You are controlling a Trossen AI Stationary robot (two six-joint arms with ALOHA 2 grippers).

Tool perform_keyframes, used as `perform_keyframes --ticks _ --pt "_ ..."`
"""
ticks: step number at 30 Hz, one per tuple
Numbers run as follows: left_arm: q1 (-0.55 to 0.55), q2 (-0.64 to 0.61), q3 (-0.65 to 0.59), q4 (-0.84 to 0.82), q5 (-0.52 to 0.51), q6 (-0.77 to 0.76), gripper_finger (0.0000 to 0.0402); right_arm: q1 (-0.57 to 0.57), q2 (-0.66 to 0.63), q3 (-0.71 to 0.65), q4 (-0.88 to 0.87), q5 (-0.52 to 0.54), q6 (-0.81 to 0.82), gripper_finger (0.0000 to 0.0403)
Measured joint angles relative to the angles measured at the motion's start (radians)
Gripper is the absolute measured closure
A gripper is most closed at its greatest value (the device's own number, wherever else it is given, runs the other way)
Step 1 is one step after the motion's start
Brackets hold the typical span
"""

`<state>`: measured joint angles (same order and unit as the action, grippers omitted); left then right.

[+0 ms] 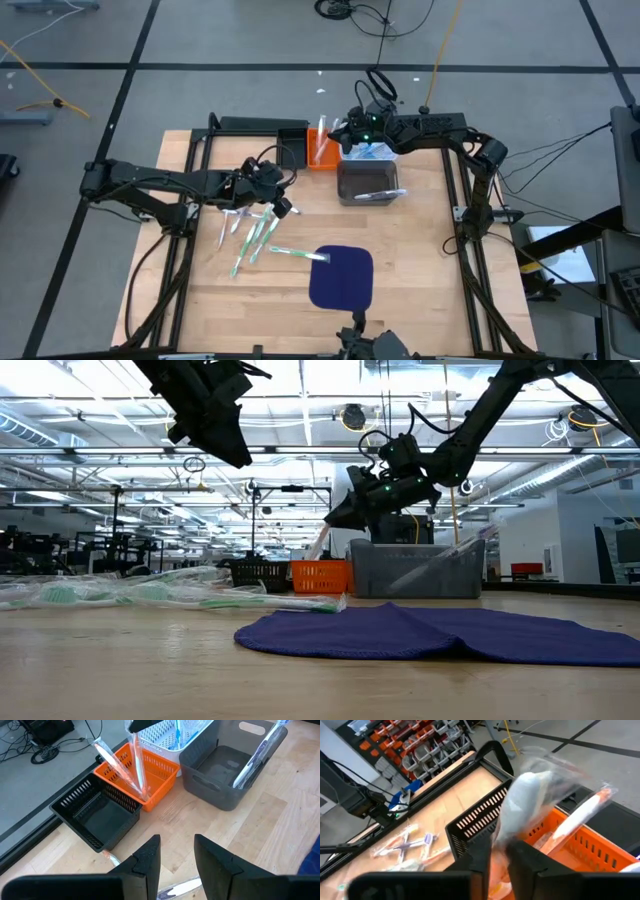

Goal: Pick & Place Toothbrushes
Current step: Put the orange toothbrush into the orange basket, then put the green toothbrush into the black basket

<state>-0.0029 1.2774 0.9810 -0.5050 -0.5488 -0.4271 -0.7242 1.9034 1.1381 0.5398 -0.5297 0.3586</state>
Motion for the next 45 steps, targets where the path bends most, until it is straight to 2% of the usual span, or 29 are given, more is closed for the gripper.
perform_keyframes --ticks 9,15,24,28,31,34,39,45 --pt "0.0 0.0 0.0 0.0 0.0 0.0 0.0282 -0.001 0.0 0.0 0.01 0.008 -0.008 0.025" --pt "0.0 0.0 0.0 0.0 0.0 0.0 0.0282 -0.003 0.0 0.0 0.019 0.079 -0.009 0.0216" --pt "0.0 0.0 0.0 0.0 0.0 0.0 0.0282 -0.026 -0.005 0.0 0.173 0.088 0.026 0.0216" --pt "0.0 0.0 0.0 0.0 0.0 0.0 0.0282 -0.032 -0.042 0.0 0.174 0.087 0.023 0.0221" --pt "0.0 0.0 -0.007 0.004 0.0 -0.005 0.0282 -0.032 -0.078 0.0 0.11 0.075 0.022 0.0222" --pt "0.0 0.0 -0.032 0.002 0.009 -0.037 0.0282 -0.01 -0.119 0.0 0.028 0.021 0.001 0.0222" --pt "0.0 0.0 -0.091 0.001 0.105 -0.098 0.0282 0.059 -0.17 -0.002 -0.167 -0.049 -0.107 0.0222" --pt "0.0 0.0 -0.18 0.0 0.185 -0.265 0.0282 0.149 -0.215 -0.002 -0.326 -0.048 -0.223 0.0223"
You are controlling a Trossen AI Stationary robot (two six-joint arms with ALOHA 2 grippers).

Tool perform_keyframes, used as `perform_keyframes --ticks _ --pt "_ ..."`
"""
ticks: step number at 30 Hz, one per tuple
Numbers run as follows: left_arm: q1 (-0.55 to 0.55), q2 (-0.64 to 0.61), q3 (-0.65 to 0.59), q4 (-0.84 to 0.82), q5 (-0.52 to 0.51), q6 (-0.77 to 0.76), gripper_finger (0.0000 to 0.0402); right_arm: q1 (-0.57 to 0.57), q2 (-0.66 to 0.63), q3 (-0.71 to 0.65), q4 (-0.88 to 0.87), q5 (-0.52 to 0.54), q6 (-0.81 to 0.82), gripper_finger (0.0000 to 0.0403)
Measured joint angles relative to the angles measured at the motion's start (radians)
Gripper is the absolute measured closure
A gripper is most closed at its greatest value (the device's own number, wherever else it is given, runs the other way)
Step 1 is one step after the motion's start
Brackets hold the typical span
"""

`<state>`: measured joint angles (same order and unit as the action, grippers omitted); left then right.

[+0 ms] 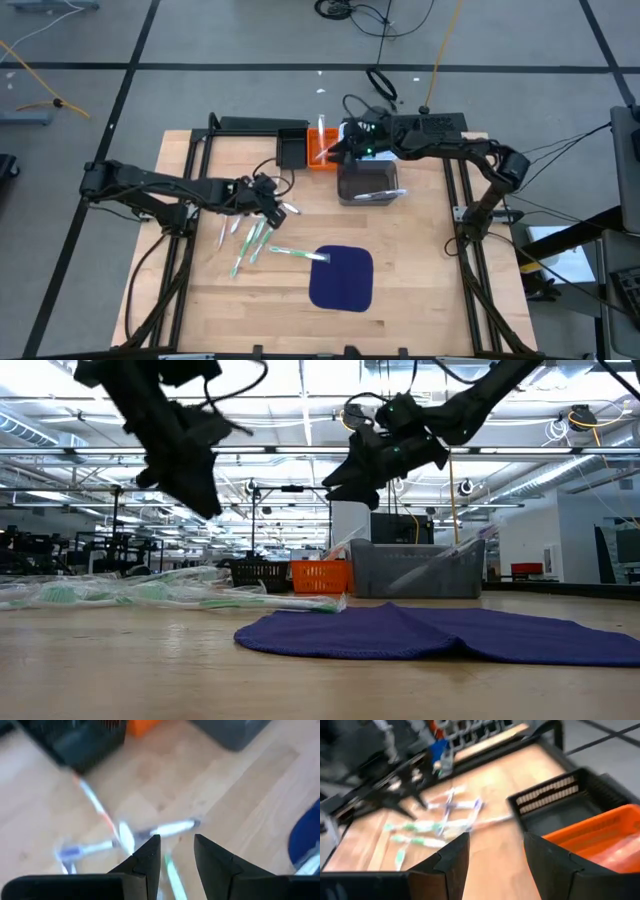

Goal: Pick & Place Toothbrushes
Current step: Put the green toothbrush into the black basket

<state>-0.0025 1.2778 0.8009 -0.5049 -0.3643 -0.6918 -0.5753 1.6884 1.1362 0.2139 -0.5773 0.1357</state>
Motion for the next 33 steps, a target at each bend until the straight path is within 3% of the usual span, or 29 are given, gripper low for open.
perform_keyframes --ticks 11,17,33 --pt "0.0 0.0 -0.17 0.034 0.086 -0.214 0.0282 0.054 -0.01 0.0 -0.084 0.004 -0.049 0.0223" --pt "0.0 0.0 -0.241 0.16 0.102 -0.227 0.0282 0.054 -0.01 0.0 -0.085 0.004 -0.051 0.0223" --pt "0.002 0.072 -0.256 0.211 0.118 -0.223 0.0282 0.054 -0.009 0.0 -0.092 0.004 -0.051 0.0227"
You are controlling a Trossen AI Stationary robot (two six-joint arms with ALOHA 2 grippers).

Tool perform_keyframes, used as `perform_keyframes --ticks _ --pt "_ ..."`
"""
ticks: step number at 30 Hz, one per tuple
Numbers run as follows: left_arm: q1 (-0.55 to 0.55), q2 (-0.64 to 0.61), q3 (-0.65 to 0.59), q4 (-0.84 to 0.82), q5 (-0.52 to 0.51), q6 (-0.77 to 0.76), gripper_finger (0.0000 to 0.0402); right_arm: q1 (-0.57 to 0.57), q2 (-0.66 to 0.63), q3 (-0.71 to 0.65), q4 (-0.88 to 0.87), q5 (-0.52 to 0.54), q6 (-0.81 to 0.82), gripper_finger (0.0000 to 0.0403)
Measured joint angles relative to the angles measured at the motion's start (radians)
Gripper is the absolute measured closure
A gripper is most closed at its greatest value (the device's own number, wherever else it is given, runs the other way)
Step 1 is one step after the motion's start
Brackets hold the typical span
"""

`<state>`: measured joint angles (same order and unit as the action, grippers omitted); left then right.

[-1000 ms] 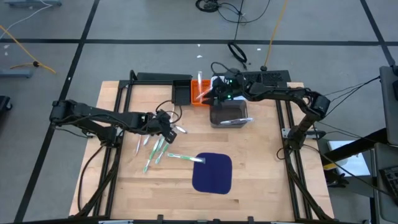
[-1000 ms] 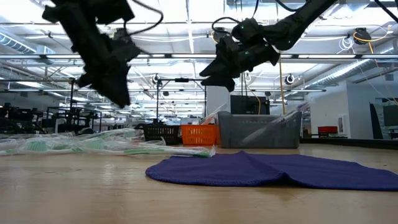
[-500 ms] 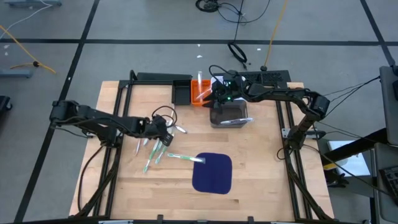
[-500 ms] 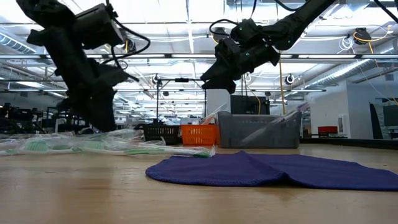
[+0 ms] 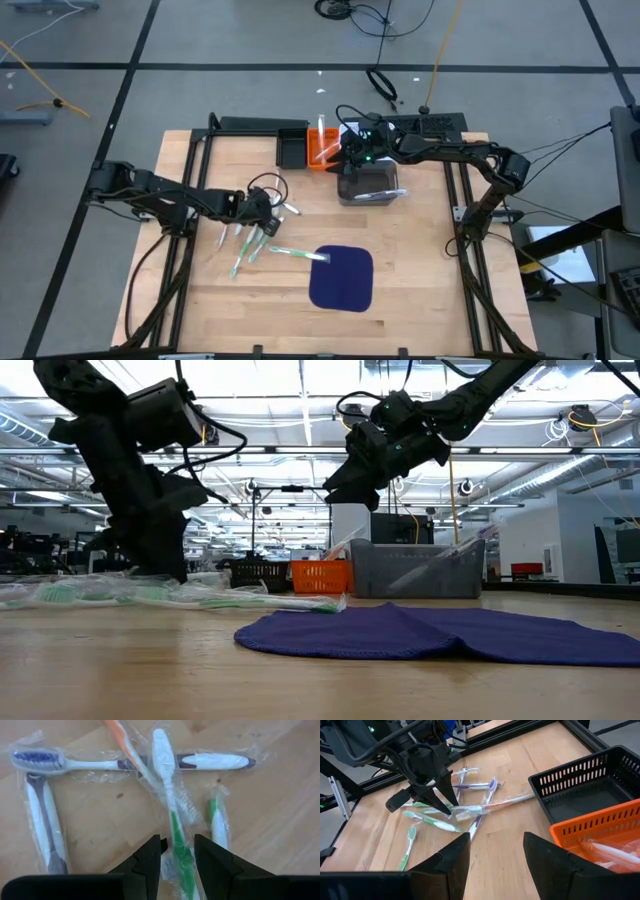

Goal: Pick & Place Toothbrushes
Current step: Put the green toothbrush into the black basket

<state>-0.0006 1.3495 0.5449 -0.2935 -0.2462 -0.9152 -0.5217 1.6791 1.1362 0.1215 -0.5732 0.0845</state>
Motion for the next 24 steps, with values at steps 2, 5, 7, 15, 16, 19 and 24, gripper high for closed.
perform_keyframes --ticks 2,5,7,15,16,19,24 --pt "0.0 0.0 0.0 0.0 -0.001 -0.017 0.029 0.0 0.0 0.0 0.0 0.0 0.0 0.0227" --pt "0.0 -0.001 0.0 0.0 0.003 -0.029 0.0331 0.0 0.0 0.0 -0.002 -0.003 0.001 0.0227" --pt "0.0 -0.003 0.0 0.003 0.008 -0.026 0.0373 0.002 0.0 0.0 -0.01 -0.004 0.005 0.0228" --pt "-0.002 -0.003 0.068 -0.008 -0.027 0.033 0.0399 0.046 0.0 0.0 -0.132 -0.004 -0.014 0.0232" --pt "-0.002 -0.003 0.089 -0.023 -0.04 0.051 0.0399 0.056 0.0 0.0 -0.147 -0.004 -0.02 0.0232" --pt "-0.001 -0.003 0.165 -0.064 -0.099 0.119 0.0401 0.088 0.0 -0.017 -0.151 -0.005 -0.026 0.0232" --pt "0.005 -0.003 0.284 -0.14 -0.236 0.212 0.0401 0.138 0.0 -0.059 -0.148 -0.005 -0.022 0.0232"
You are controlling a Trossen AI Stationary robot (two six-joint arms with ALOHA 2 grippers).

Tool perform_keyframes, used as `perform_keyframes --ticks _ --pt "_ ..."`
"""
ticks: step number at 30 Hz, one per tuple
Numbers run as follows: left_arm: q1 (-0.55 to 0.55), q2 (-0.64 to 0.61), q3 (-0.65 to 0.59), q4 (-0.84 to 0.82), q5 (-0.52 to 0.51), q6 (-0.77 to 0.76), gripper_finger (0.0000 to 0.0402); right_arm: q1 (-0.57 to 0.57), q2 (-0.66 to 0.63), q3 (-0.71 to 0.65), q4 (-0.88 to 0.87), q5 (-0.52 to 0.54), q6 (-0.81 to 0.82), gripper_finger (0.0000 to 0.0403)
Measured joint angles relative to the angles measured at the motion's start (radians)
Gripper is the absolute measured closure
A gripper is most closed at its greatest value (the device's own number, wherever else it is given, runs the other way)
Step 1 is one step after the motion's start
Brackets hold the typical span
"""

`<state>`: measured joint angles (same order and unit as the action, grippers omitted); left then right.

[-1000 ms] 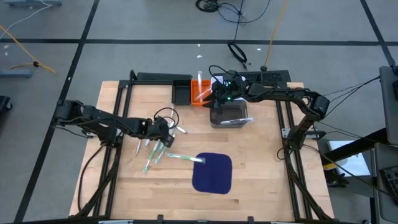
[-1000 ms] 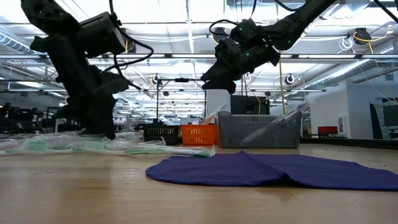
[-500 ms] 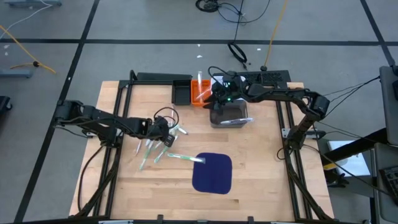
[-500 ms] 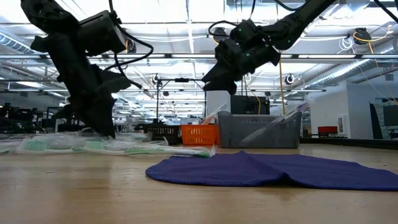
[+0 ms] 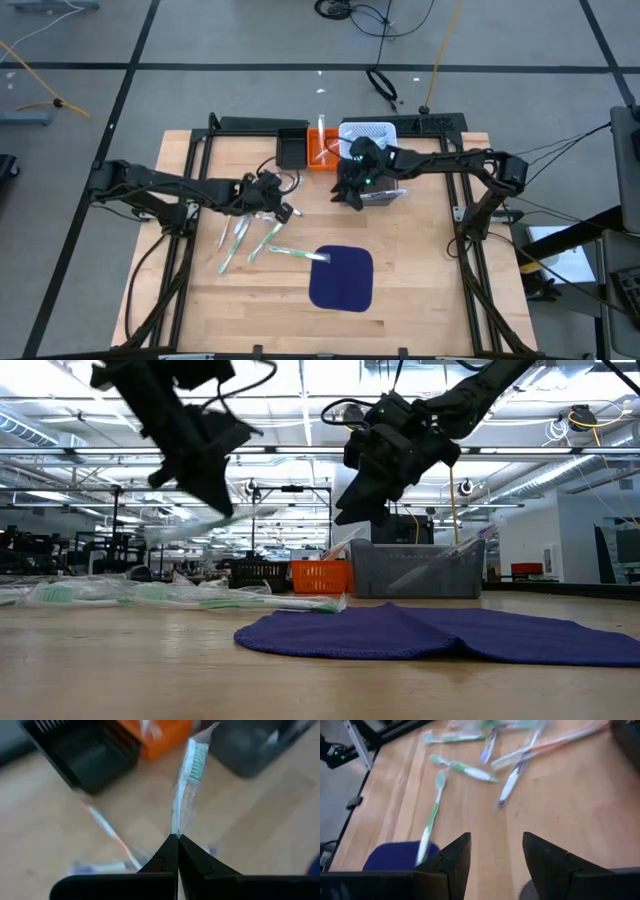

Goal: Pick & Place Toothbrushes
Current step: Put the green toothbrush into the black basket

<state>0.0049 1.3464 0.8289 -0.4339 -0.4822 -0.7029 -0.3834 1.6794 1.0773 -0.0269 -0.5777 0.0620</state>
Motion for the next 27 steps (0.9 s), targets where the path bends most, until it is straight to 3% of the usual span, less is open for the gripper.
perform_keyframes --ticks 10,19,27 --pt "0.13 -0.001 0.049 0.011 -0.077 0.097 0.0401 0.079 -0.007 -0.046 0.007 0.002 0.004 0.0232" --pt "0.295 -0.001 0.049 0.286 -0.069 0.274 0.0401 0.116 -0.021 -0.046 0.065 0.004 0.004 0.0232" --pt "0.42 0.054 0.049 0.479 -0.026 0.328 0.0401 0.131 -0.043 -0.046 0.059 0.037 0.001 0.0232"
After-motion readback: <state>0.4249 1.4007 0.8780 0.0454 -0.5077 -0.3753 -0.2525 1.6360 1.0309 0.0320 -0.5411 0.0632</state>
